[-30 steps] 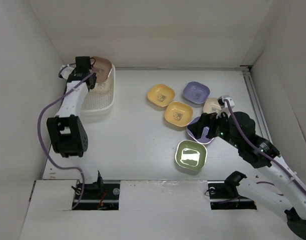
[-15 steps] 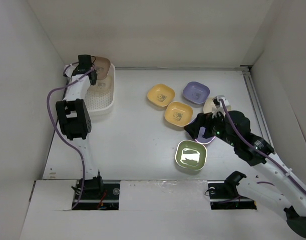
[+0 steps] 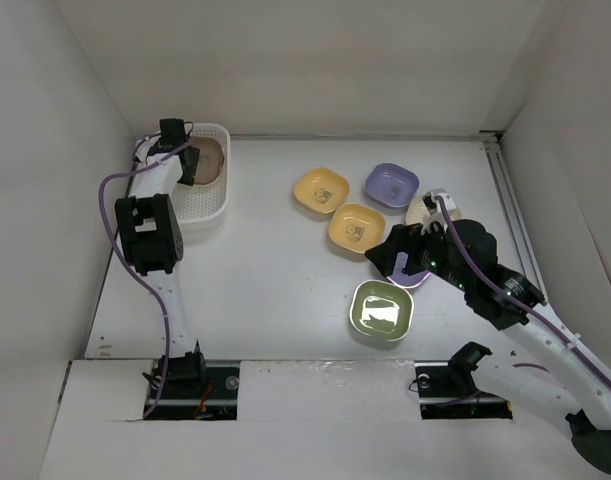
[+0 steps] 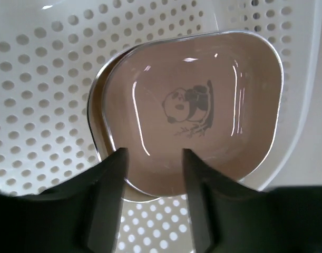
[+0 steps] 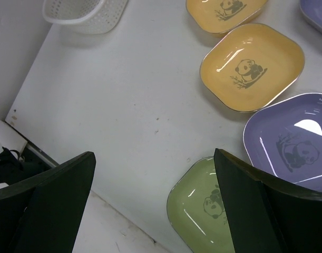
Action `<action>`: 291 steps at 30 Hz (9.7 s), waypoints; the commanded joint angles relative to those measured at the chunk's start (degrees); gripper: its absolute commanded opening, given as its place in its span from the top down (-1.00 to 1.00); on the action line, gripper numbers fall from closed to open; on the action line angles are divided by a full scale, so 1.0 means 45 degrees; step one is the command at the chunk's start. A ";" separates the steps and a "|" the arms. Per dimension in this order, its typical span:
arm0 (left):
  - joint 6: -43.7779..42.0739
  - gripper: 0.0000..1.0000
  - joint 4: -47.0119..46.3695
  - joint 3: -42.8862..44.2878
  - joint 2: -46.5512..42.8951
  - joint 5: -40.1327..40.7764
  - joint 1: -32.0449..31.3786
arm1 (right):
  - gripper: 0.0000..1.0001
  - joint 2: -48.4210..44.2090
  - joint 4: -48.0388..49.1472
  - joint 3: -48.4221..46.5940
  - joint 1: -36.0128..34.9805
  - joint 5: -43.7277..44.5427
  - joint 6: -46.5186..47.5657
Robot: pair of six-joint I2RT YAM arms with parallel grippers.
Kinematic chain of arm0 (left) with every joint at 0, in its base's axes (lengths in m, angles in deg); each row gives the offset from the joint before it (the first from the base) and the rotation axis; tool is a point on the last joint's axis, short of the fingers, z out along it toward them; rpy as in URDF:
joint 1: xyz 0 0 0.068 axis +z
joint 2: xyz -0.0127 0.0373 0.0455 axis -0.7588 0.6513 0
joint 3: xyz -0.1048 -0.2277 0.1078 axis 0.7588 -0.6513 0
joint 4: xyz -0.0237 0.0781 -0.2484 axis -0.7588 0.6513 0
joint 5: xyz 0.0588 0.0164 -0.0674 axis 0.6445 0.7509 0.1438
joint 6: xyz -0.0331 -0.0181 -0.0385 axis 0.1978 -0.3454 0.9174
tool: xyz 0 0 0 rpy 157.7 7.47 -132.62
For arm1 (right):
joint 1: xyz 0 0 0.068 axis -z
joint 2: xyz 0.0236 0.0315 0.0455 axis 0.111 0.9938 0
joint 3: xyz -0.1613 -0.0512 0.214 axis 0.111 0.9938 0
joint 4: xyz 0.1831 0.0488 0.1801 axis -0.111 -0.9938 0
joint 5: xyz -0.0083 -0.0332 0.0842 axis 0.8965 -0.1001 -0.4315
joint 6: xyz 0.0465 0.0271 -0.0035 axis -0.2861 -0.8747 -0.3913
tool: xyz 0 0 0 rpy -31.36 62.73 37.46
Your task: Place the plates into the plastic bin on the countertop
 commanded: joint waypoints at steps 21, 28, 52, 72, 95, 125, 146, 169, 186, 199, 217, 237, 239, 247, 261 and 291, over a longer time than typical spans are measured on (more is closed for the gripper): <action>-0.3278 -0.99 -0.1736 -0.3948 -0.6332 0.0625 -0.5262 | -1.00 -0.0545 -0.0379 -0.0719 -0.0227 0.2157 0.0017; -0.1443 -0.99 -0.0058 -0.2780 -0.3441 0.0586 -0.7162 | -1.00 -0.0820 -0.1044 -0.1229 -0.0227 0.2569 -0.0119; 0.1040 0.49 0.1313 -0.0961 0.0604 0.0704 -0.7867 | -1.00 -0.2089 -0.1533 -0.0877 -0.0227 0.2686 -0.0002; -0.1323 1.00 0.1485 0.1870 -0.2909 0.1485 -0.4765 | -1.00 -0.1856 -0.1415 -0.0760 -0.0227 0.2452 0.0115; -0.1909 1.00 0.0919 -0.0630 -0.1838 -0.1775 0.0824 | -1.00 -0.1601 -0.0712 -0.0526 -0.0110 0.1202 -0.0002; -0.2729 -0.98 -0.0032 -0.3964 -0.6285 -0.1213 -0.1573 | -1.00 -0.1581 -0.0966 -0.0895 -0.0110 0.2078 -0.0119; 0.3089 -0.98 -0.0349 -0.6609 -0.5003 0.1329 -1.1539 | -1.00 -0.2656 -0.2197 -0.2283 0.0007 0.3704 -0.1448; 0.3717 0.82 0.0530 -0.4576 -0.1506 0.1213 -1.0601 | -1.00 -0.3710 -0.1806 -0.1756 0.0007 0.2686 -0.1330; -0.4517 1.00 0.1358 0.0365 -0.3574 0.3500 -0.6350 | -1.00 -0.3710 -0.1923 -0.1639 0.0007 0.2686 -0.1330; -0.9601 1.00 -0.1109 -0.0767 -0.3657 -0.4429 0.0683 | -1.00 -0.3359 -0.1923 -0.1503 0.0007 0.2296 -0.1213; -1.0974 0.68 -0.0347 0.1929 -0.0273 -0.3614 0.1801 | -1.00 -0.3613 -0.1923 -0.1248 0.0007 0.2159 -0.1096; -0.5996 -0.98 -0.1213 -0.7564 -1.0497 -0.7088 0.1777 | -1.00 -0.2696 -0.2080 -0.1949 0.0007 0.3837 -0.0823; -0.4554 -0.98 -0.6715 -1.1625 -1.4070 -0.9831 0.2250 | -1.00 -0.2519 -0.2332 -0.2243 0.0007 0.3839 -0.0668; -0.6185 -0.98 -0.5621 -1.5314 -1.7930 -0.8678 -0.1766 | -1.00 -0.2635 -0.2997 -0.3006 0.0007 0.4812 -0.0412; -0.3746 -0.98 -0.0720 -1.0339 -0.8423 0.2478 -1.5482 | -1.00 -0.2480 -0.3642 -0.4079 0.0007 0.4952 -0.0530; -0.4758 1.00 0.1310 -0.9520 -1.0020 0.3750 -0.8693 | -1.00 -0.2831 -0.3037 -0.3358 0.0007 0.4094 -0.0530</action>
